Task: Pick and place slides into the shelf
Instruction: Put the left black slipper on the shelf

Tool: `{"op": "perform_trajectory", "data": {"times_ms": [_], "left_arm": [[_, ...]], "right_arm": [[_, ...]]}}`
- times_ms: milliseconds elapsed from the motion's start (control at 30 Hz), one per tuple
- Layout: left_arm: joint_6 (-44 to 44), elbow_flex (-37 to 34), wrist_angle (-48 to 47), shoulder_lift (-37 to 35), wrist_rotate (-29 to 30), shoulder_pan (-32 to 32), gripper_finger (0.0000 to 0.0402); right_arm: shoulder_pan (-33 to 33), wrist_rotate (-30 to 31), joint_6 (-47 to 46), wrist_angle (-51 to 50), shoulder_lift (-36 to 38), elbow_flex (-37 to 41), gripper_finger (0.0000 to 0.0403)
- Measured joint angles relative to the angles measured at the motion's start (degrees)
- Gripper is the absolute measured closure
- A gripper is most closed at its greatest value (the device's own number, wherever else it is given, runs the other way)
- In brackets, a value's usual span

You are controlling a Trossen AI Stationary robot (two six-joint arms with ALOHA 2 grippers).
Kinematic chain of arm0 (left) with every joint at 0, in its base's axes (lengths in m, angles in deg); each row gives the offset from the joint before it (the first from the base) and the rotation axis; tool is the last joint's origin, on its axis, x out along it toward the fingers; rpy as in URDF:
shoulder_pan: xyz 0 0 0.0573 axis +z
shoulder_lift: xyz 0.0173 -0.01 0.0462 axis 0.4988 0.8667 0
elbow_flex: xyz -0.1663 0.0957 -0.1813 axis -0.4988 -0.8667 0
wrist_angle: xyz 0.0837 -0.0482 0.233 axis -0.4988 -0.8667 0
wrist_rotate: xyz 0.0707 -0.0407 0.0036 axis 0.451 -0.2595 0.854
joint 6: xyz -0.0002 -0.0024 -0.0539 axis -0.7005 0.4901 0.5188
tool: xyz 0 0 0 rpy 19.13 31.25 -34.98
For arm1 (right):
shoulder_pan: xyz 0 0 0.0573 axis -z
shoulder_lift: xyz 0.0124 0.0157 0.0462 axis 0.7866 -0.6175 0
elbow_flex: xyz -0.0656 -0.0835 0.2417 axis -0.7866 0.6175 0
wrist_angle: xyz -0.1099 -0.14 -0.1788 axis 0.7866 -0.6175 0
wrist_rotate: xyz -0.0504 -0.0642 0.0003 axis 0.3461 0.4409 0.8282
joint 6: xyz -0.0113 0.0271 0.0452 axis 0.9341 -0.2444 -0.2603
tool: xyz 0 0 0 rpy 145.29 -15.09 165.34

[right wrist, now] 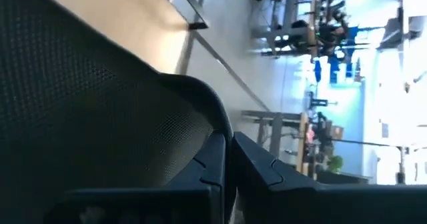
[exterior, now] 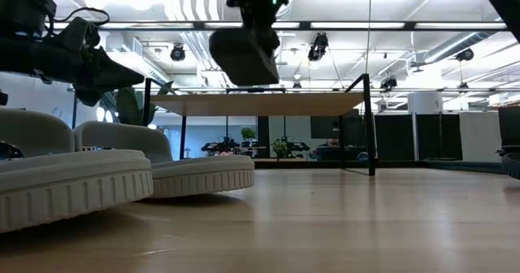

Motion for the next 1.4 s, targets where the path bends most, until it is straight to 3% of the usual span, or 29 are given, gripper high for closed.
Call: {"op": "perform_trajectory", "data": {"times_ms": [133,433,933,1267,1400], "left_arm": [[-0.01,0.0,0.0,-0.02,-0.01,0.01,0.0402],[-0.01,0.0,0.0,0.02,-0.01,0.0,0.0402],[0.0,0.0,-0.02,0.07,0.0,0.01,0.0402],[0.0,0.0,-0.04,0.05,-0.01,0.0,0.0402],[-0.01,0.0,-0.06,0.0,-0.01,0.02,0.0402]], "right_arm": [[0.6,-2.71,5.07,7.26,0.0,4.03,0.039],[1.76,-2.84,2.84,10.53,0.0,12.28,0.039],[3.88,-2.57,4.79,12.2,0.33,10.44,0.039],[4.57,-2.57,-1.21,9.45,0.11,12.08,0.0389],[4.42,-2.59,-1.94,8.66,0.11,12.08,0.0367]]}}
